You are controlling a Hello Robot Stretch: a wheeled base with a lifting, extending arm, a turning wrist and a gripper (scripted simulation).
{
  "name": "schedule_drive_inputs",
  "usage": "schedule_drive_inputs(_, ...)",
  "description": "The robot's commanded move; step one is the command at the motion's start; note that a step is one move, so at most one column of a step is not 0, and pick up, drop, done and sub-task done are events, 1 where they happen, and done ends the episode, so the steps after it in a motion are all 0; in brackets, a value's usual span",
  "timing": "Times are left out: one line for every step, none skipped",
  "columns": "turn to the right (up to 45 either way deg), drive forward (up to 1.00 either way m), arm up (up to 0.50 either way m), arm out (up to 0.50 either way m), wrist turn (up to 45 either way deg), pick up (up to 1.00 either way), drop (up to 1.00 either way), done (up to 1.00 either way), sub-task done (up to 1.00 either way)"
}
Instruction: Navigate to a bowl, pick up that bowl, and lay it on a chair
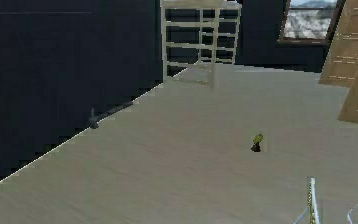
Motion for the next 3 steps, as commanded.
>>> schedule_drive_inputs(-27.0, 0.0, 0.0, 0.0, 0.0, 0.0, 0.0, 0.0, 0.0)
schedule_drive_inputs(39.0, 0.0, 0.0, 0.0, 0.0, 0.0, 0.0, 0.0, 0.0)
schedule_drive_inputs(0.0, 0.55, 0.0, 0.0, 0.0, 0.0, 0.0, 0.0, 0.0)
